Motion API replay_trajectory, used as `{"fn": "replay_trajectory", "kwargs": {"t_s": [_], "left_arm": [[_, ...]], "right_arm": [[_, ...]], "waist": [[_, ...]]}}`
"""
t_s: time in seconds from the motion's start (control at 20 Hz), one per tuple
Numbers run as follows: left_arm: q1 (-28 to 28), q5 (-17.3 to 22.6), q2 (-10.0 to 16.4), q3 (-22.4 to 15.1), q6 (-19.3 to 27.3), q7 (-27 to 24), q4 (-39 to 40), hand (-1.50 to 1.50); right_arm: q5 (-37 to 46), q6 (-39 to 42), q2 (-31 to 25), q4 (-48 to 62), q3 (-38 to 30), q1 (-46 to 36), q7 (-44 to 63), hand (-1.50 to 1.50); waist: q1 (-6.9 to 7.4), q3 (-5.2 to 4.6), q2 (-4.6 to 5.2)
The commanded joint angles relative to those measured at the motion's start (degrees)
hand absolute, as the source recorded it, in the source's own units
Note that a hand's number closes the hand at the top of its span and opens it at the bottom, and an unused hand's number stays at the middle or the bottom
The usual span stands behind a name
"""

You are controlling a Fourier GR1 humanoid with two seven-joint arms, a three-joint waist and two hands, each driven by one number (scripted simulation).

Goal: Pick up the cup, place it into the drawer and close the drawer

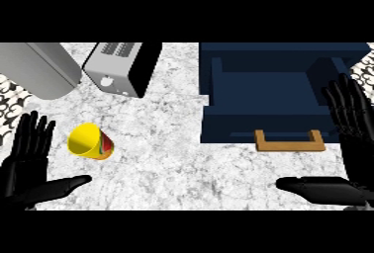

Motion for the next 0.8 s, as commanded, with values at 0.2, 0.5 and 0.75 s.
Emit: {"fn": "replay_trajectory", "kwargs": {"t_s": [0.2, 0.5, 0.75], "left_arm": [[-2.39, -4.5, 1.33, 3.12, 1.71, -8.44, 15.57, -1.5], [-7.69, -4.59, 4.98, 6.04, -1.06, -17.24, 33.1, -1.5], [-11.47, -3.66, 6.91, 8.26, -3.04, -26.61, 45.84, -1.5]], "right_arm": [[0.8, 1.88, -0.21, 7.12, -1.36, -0.51, -6.29, -1.5], [0.09, 1.47, -0.51, 1.31, -2.14, -1.59, -0.15, -1.5], [-1.69, 2.34, 0.07, -0.81, -2.15, -0.58, 1.88, -1.5]], "waist": [[0.0, 0.02, 0.06], [-0.13, -0.01, 0.02], [-0.24, -0.02, 0.02]]}}
